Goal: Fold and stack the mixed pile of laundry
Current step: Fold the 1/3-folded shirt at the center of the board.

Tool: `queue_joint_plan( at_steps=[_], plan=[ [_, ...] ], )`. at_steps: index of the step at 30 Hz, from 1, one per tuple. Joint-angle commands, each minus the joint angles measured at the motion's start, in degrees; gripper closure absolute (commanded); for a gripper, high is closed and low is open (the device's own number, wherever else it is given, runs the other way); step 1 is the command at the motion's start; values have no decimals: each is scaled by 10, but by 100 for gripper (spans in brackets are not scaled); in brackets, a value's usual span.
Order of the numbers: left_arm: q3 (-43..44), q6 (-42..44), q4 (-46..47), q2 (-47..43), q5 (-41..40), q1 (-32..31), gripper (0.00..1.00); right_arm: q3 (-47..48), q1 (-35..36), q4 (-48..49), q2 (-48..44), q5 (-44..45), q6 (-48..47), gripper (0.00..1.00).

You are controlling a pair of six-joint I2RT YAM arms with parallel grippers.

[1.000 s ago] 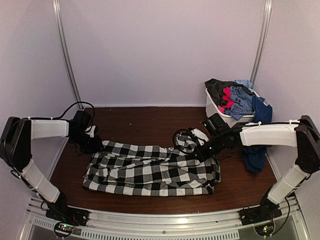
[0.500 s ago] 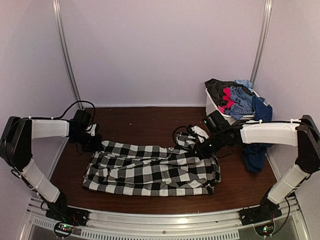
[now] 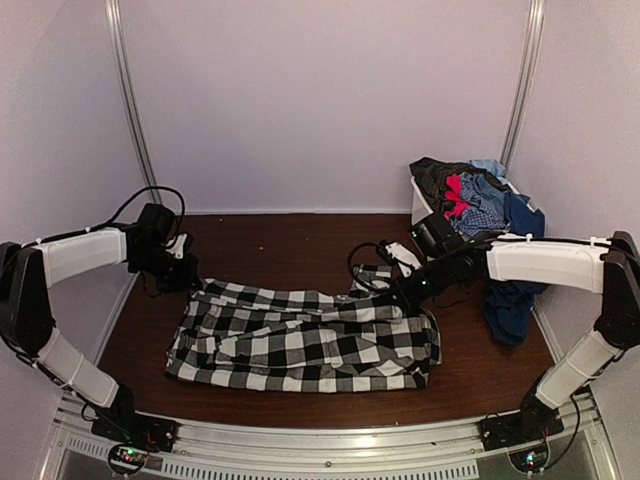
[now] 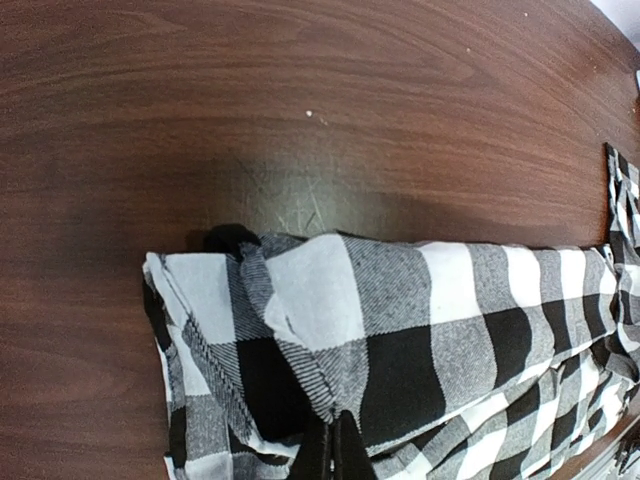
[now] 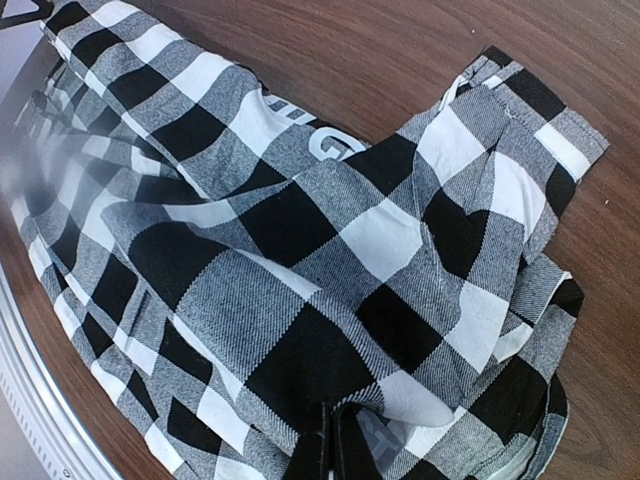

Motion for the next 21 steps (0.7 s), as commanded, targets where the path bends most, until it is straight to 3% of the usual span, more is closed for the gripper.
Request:
queue_joint_plan(
  at_steps=[1,6,14,21],
  plan=[
    [-7,-9,-54,-24,4,4,100,15,-4,-28,-29,16,-12,100],
    [-52,-22,-56,-34,16,1,100,-12,-4,-25,-31,9,-11,100],
    [-80,-27,-49,-10,-35,0,100,-53,10,22,-16,-40,22,100],
    [-82,-27,-43,4,-35,0,100,-21,10,-13,-24,-6,9,100]
  ],
)
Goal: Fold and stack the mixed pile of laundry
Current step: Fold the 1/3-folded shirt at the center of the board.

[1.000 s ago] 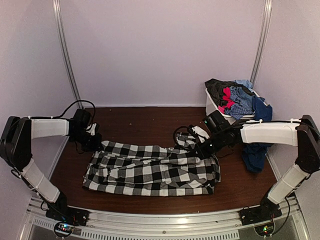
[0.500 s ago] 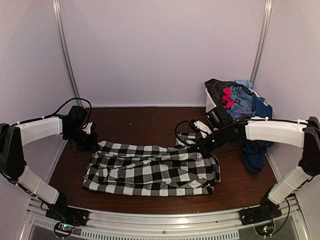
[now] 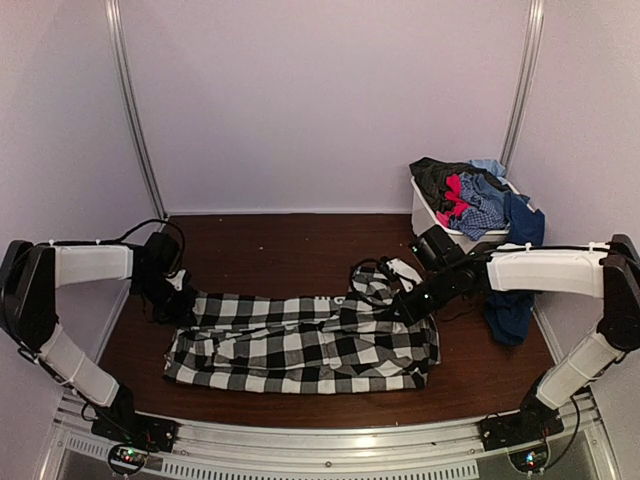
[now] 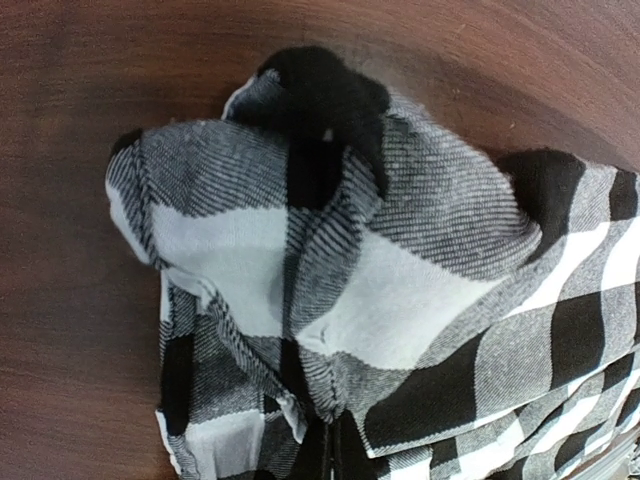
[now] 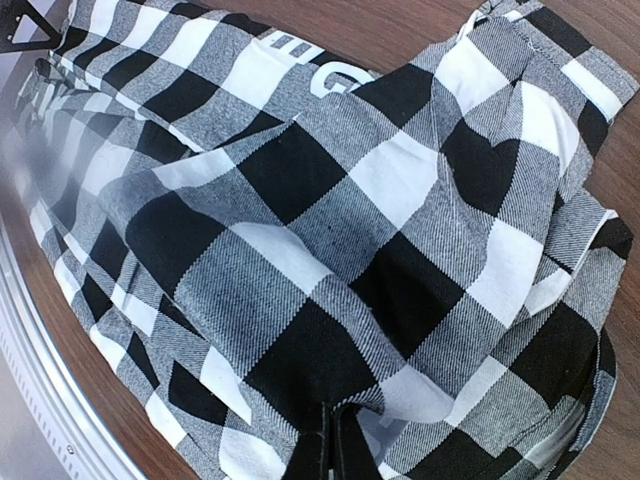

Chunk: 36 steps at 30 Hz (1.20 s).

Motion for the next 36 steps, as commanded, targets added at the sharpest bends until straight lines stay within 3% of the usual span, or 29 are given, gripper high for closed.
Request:
queue_joint_plan(
  at_steps=[1,7,17,20,26,36],
  plan=[
    [3,-4,-2,-15,-18,0,100,32,-3,-27,-14,24,-10,100],
    [20,9,-32,-29,-18,0,100,41,-11,-54,-35,38,-21,100],
    [-26,-11,-38,-63,25,-19,100,-6,-13,-21,-8,34,-16,100],
    [-10,-22,-48,-98,18,-22,100,3,-20,-34,-18,45,-24,100],
    [33,-12,-70,-82,0,-22,100,27,-30,-51,-31,45,-33,100],
    [-78,-44,-1,-57,34,-24,100,-59,-23,6,-18,-13,-15,100]
  ],
)
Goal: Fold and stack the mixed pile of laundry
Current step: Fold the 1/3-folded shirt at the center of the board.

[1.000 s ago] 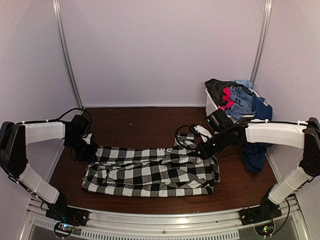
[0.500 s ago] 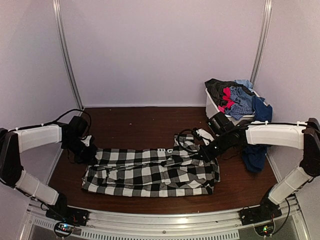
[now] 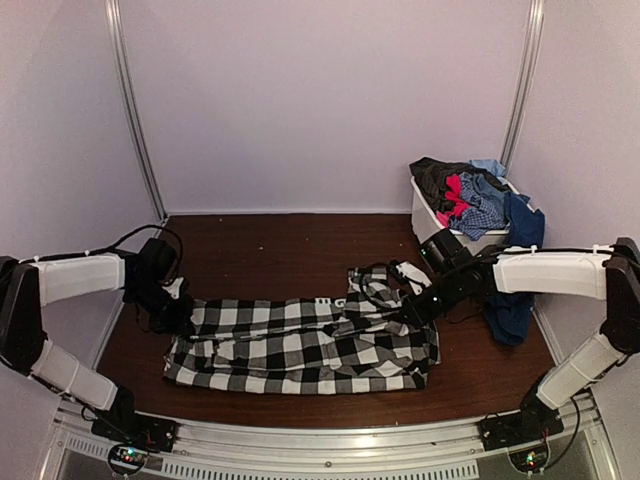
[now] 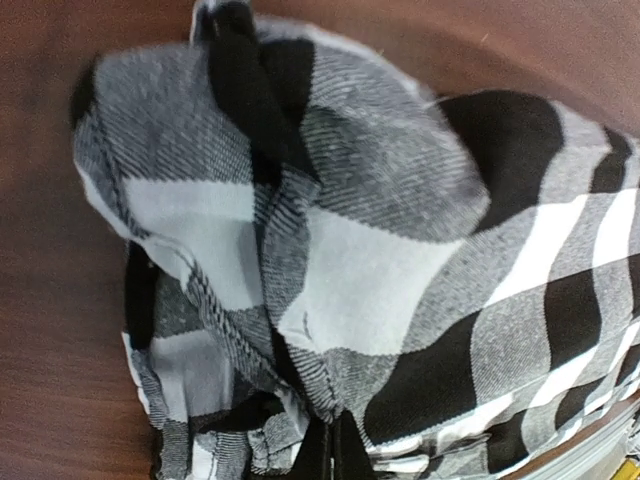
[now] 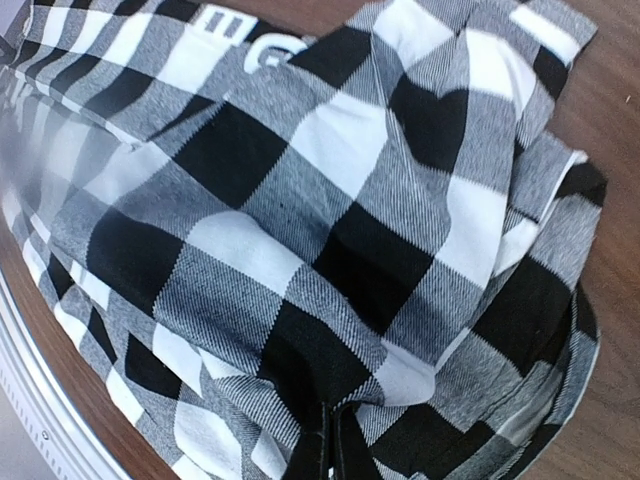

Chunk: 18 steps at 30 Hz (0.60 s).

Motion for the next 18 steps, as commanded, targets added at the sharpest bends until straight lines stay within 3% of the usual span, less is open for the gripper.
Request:
queue_joint_plan(
  at_steps=[1,6,7,10,13,18],
  plan=[
    [-55,-31,46,15,26,-6,100,-44,6,21,4,-24,9,100],
    [-63,-36,56,30,26,-18,100,-27,10,-6,38,-29,-3,100],
    [-60,-34,55,27,27,-18,96,-22,12,-17,42,-33,-6,97],
    [-36,-27,43,-1,21,-18,71,-1,11,-40,30,-39,-10,75],
    [7,-12,31,-52,1,-18,34,34,-3,-42,1,-27,-1,55],
    [81,30,20,-79,-31,-17,14,102,-64,12,30,-9,24,47]
  ],
)
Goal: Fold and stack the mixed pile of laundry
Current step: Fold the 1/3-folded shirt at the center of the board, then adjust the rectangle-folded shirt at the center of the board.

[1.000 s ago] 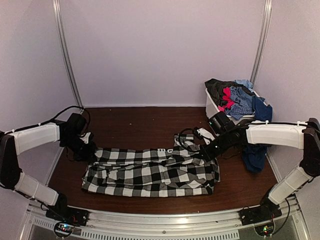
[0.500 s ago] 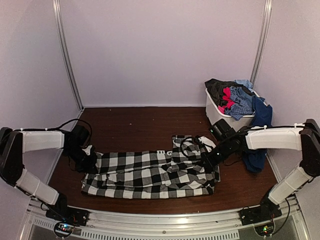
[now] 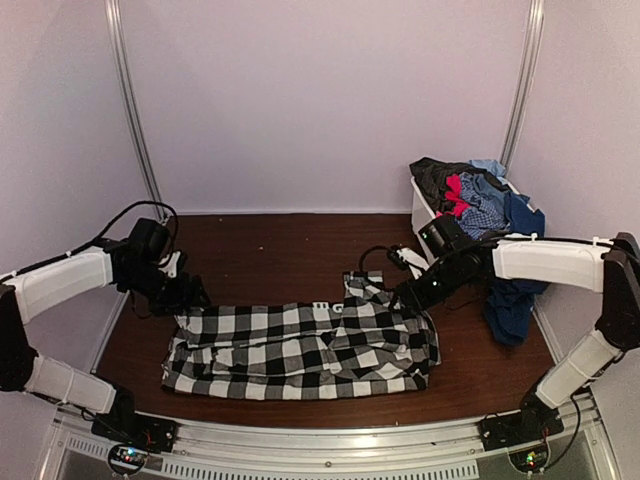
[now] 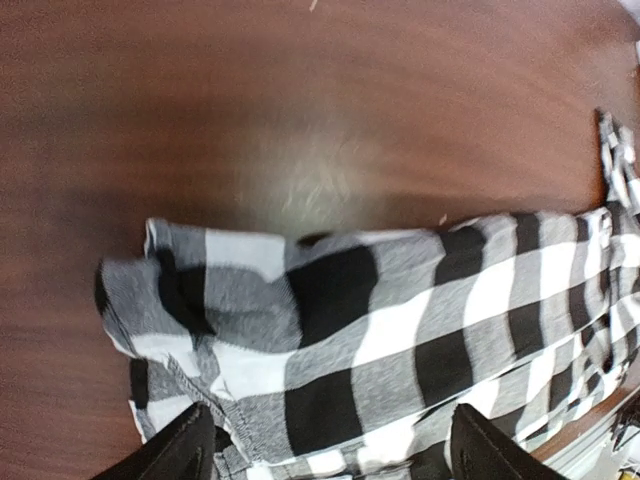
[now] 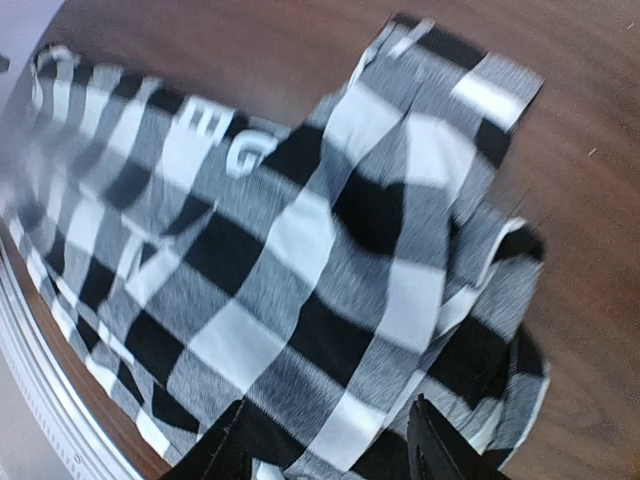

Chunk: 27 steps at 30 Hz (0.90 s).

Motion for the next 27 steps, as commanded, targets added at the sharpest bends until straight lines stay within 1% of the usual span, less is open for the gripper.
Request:
queue_joint_plan(
  at_steps=[1,6,11,15,21,23,25,27],
  plan=[
    [70,47,2,-14,-32,0,12,84,-53,50,33,22,23,48],
    [106,61,15,7,-41,0,8,195,-77,62,162,28,23,51],
    [121,62,28,19,-40,0,2,298,-85,39,282,37,12,53],
    [121,63,35,18,-45,0,2,341,-87,18,352,51,2,51],
    [117,64,40,26,-50,0,2,371,-87,14,411,37,-5,49],
    [117,65,40,27,-55,0,2,377,-85,15,424,32,-9,52],
    [118,66,39,28,-64,0,2,379,-79,13,431,25,-18,59],
    [121,68,38,25,-72,0,2,381,-70,6,432,27,-33,64]
  ],
)
